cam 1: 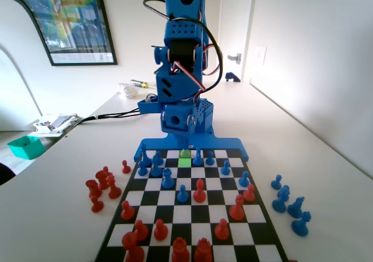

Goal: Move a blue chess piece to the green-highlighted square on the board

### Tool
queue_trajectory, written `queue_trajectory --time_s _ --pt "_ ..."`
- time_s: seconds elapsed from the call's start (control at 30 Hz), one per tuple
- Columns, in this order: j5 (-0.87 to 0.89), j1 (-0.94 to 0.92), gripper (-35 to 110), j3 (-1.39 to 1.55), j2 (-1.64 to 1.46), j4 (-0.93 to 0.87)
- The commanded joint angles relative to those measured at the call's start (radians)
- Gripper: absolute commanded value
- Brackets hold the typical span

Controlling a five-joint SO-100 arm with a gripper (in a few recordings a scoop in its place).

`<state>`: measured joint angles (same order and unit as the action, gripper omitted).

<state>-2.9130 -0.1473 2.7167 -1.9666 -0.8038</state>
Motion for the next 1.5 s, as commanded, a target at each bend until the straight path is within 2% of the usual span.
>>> queue_trajectory --time_s 0.0,0.3,1.07,1.47 --pt "-0.118 -0.006 15 -0.103 -0.011 -0.12" --pt "-0.118 -0.008 15 -0.13 -0.011 -0.129" --pt "-0.129 0.005 15 0.087 0.032 0.169" --pt "-0.13 0.002 1 0.11 0.064 0.253"
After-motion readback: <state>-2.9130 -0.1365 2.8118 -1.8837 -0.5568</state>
